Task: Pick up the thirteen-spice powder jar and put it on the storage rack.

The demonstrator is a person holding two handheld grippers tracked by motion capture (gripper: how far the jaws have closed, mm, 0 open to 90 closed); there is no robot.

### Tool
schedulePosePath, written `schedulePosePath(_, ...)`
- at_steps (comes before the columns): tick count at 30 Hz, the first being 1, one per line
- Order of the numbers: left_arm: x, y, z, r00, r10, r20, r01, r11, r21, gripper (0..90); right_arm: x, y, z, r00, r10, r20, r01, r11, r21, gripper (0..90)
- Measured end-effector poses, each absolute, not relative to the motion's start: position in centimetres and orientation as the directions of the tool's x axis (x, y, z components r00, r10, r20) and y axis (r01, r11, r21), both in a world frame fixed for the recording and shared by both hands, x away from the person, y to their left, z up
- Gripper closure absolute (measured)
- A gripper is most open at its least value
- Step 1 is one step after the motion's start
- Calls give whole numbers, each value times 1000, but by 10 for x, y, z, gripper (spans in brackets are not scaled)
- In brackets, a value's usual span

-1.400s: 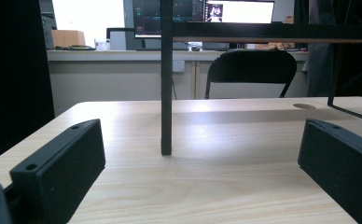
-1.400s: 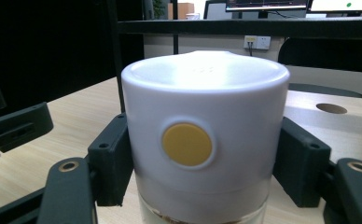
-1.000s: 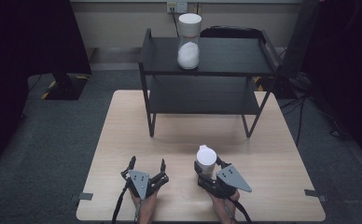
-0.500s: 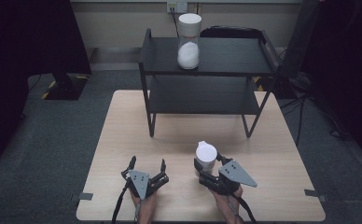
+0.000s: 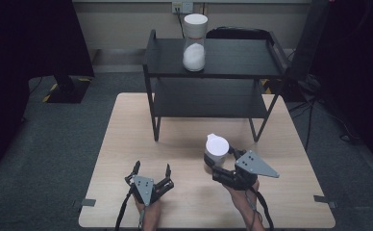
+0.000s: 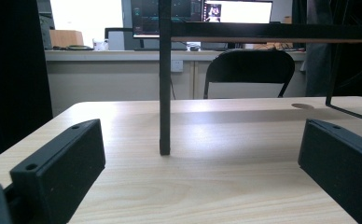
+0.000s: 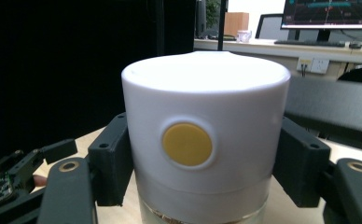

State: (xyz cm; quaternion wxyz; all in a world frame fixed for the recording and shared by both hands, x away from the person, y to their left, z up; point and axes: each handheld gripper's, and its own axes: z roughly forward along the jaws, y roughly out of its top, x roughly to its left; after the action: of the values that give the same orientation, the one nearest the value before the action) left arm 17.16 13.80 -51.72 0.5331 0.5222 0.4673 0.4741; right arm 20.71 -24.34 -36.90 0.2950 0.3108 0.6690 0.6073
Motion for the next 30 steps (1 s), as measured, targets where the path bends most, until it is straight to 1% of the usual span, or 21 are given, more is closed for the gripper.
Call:
schedulePosePath(3,172,138,-517,113,994,-3,-18,5,1000,1,212,-247,-362,-646,763,-14,55,65,996,302)
schedulePosePath(5,172,138,-517,113,994,-4,-18,6,1000,1,220,-255,-349,-680,733,-13,54,68,996,302)
schedulePosePath(9,172,137,-517,110,994,-4,-18,6,1000,1,231,-263,-332,-714,700,-11,52,70,996,302)
schedulePosePath(14,172,137,-517,110,994,-4,-18,6,1000,1,242,-268,-315,-736,677,-11,45,66,997,302)
schedulePosePath(18,171,137,-517,110,994,-4,-18,6,1000,1,259,-271,-292,-757,652,-28,19,64,998,302)
schedulePosePath(19,171,137,-517,110,994,-4,-18,6,1000,1,259,-271,-292,-757,652,-28,19,64,998,302)
schedulePosePath(21,172,137,-517,110,994,-4,-18,6,1000,1,269,-272,-276,-759,650,-39,3,64,998,302)
schedulePosePath(24,172,137,-517,110,994,-4,-18,5,1000,1,280,-274,-262,-758,651,-38,-12,44,999,302)
schedulePosePath(28,172,137,-517,110,994,-3,-18,5,1000,1,291,-274,-239,-736,675,-51,-33,39,999,302)
schedulePosePath(30,172,137,-517,110,994,-4,-18,6,1000,1,297,-274,-230,-727,686,-40,-32,24,999,303)
